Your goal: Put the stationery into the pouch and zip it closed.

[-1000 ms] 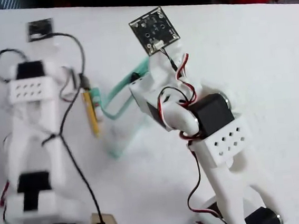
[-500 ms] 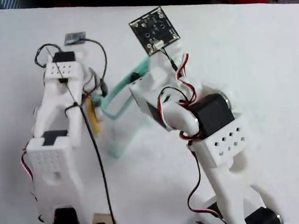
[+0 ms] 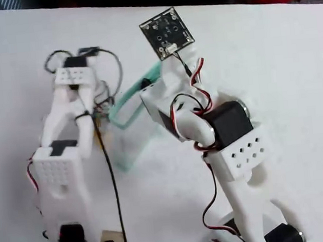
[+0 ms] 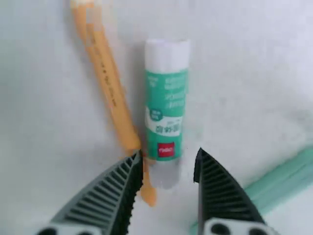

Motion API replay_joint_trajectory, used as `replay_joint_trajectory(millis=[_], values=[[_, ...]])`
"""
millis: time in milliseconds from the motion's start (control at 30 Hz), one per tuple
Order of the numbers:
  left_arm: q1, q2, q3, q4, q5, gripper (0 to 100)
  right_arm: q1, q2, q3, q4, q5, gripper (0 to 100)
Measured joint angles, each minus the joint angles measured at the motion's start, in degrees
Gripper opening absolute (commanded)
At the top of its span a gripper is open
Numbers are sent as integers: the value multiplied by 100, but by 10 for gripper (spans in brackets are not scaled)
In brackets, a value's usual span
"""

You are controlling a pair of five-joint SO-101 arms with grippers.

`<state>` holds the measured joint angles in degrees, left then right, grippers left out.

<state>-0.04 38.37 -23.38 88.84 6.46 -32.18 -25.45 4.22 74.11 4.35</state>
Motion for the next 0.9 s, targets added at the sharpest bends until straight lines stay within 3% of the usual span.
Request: replay_joint_trajectory(millis=[667,900], values=[[273,-26,809,-510,105,179,9,-9,237,-62,0,205],[264,-1011,1591,-607,185,94,149,-9,237,-62,0,205]])
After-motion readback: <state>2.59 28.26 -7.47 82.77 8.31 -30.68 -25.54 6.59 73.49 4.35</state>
